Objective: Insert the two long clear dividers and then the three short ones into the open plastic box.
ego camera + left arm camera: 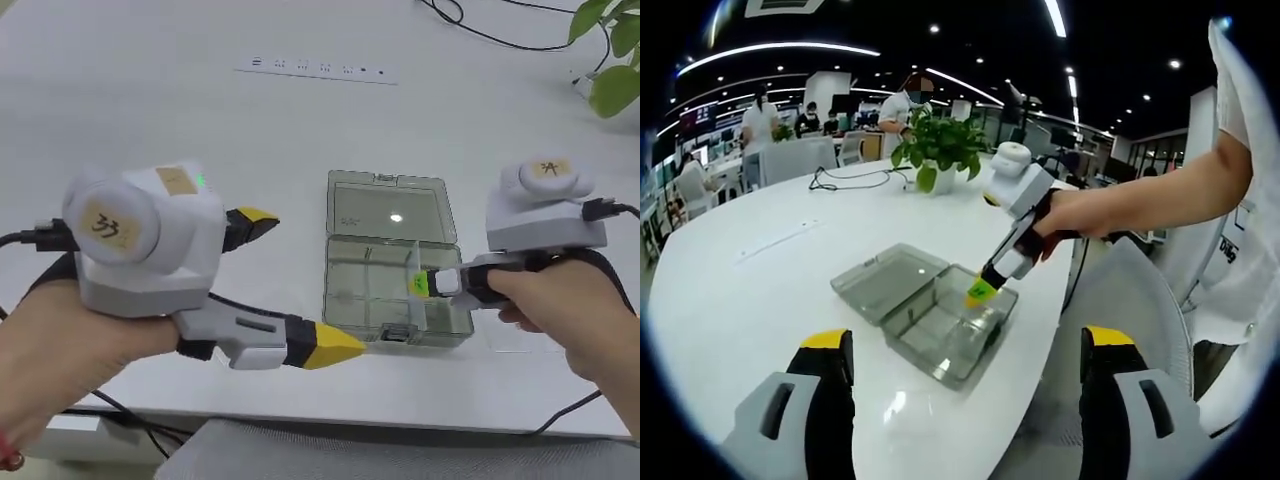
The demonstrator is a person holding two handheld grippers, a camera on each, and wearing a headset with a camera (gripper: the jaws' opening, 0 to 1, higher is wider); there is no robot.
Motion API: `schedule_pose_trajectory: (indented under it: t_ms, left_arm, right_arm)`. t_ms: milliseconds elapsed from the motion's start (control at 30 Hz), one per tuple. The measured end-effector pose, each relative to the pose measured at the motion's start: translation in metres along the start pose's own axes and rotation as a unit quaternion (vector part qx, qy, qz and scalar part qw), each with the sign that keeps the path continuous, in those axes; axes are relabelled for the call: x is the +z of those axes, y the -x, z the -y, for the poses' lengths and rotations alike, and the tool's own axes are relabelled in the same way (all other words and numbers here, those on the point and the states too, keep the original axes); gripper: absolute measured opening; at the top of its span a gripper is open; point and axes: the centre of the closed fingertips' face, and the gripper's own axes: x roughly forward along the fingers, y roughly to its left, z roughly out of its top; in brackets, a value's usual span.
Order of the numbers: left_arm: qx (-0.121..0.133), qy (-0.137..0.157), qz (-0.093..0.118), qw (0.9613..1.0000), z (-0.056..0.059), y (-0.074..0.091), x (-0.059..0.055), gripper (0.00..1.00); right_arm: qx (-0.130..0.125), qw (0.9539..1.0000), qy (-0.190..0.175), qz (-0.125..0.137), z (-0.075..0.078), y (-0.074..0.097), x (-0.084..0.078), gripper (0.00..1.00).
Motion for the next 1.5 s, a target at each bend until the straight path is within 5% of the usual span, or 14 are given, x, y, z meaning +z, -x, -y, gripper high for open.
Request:
schedule_pose_trajectory:
  t_ms: [200,467,767,1100,1500]
  left_arm:
    - [0.004,0.003,-0.008,1.0,-0.004,-0.002,-0.006,0.96]
    - [0.016,0.01,-0.039,0.999,-0.017,-0.006,-0.029,0.96]
    - [0.033,0.029,-0.07,0.9966,-0.026,-0.003,-0.051,0.93]
    - [0.049,0.048,-0.113,0.9912,-0.035,-0.002,-0.076,0.87]
    - [0.065,0.077,-0.177,0.9792,-0.045,-0.003,-0.109,0.75]
  right_arm:
    - [0.006,1.0,0.003,0.0,0.004,-0.003,0.003,0.1]
    - [0.017,0.9998,0.005,0.008,0.004,-0.002,0.003,0.11]
    - [0.022,0.9986,0.009,0.048,0.008,0.012,0.017,0.18]
    - [0.025,0.9938,0.055,0.094,0.007,0.04,0.033,0.26]
    - [0.034,0.9846,0.098,0.141,0.003,0.074,0.049,0.32]
